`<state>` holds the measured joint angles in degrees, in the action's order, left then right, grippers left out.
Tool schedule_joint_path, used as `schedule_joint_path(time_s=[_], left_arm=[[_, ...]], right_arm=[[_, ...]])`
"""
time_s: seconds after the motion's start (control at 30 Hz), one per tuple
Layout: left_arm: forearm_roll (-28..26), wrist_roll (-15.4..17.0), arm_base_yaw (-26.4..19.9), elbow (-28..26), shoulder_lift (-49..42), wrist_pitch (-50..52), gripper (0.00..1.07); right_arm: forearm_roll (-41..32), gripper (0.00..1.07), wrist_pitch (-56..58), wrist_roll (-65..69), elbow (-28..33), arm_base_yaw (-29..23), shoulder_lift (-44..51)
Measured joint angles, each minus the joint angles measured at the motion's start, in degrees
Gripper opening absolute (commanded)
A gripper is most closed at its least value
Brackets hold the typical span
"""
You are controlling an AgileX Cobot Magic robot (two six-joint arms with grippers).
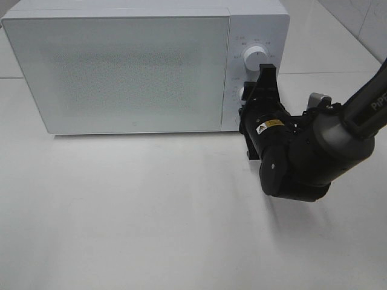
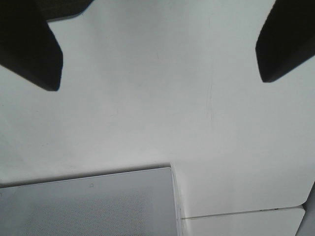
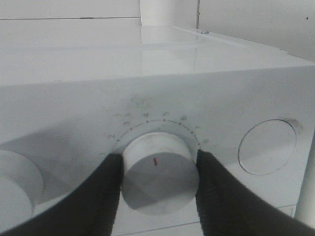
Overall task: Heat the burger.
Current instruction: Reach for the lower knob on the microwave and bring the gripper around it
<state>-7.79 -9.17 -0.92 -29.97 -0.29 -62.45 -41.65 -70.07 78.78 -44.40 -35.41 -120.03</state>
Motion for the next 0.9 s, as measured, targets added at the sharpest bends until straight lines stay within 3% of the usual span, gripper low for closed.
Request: schedule_joint_path(time_s=[0.47, 0.9], left_arm=[[0.00, 0.00, 0.00, 0.00, 0.00, 0.00, 1.00], [0.00, 0.00, 0.00, 0.00, 0.00, 0.00, 1.00]], right_arm=[[-0.69, 0.11, -0.11, 12.61, 0.00, 0.00, 0.00], [-0.74, 0.13, -0.11, 13.98, 0.00, 0.00, 0.00]])
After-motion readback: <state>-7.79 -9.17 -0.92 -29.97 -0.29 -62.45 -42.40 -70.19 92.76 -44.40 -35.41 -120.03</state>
